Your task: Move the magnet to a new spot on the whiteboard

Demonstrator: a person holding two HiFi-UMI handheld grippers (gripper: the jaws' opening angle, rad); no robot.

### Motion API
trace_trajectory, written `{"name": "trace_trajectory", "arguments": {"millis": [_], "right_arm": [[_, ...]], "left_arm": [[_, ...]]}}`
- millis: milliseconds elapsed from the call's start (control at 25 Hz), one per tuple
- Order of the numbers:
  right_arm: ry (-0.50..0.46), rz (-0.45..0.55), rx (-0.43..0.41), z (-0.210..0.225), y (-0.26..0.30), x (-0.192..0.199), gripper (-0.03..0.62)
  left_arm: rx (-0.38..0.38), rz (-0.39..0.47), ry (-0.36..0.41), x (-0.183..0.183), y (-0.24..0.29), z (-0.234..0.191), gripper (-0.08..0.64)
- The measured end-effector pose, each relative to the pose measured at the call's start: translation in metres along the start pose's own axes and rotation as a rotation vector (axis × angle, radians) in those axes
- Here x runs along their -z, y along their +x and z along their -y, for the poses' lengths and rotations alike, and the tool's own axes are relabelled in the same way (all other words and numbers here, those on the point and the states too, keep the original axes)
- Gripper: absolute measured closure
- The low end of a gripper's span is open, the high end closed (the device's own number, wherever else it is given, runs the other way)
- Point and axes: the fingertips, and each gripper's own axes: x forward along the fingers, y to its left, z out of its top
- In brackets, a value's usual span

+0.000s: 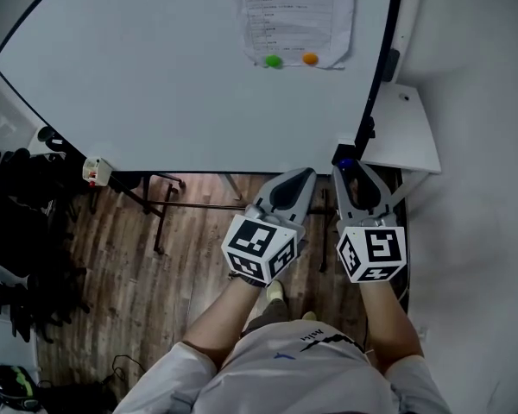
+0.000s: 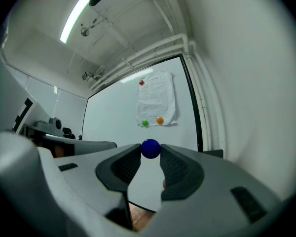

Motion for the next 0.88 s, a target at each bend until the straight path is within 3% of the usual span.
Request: {"name": "trace_trajectory", "arguments": {"millis": [360, 880], "right_arm": [[0.003, 0.004, -0.040, -0.010, -0.027, -0.006, 0.463], [-0.011, 0.011, -0.066, -0.013, -0.021, -0.014, 0.463]], "left_arm": [[-0.026, -0.007, 0.032, -0.001, -0.017, 0.024, 0.549], [-0.058, 0.022, 0.026, -0.013, -0.017, 0.021, 0.549]]}}
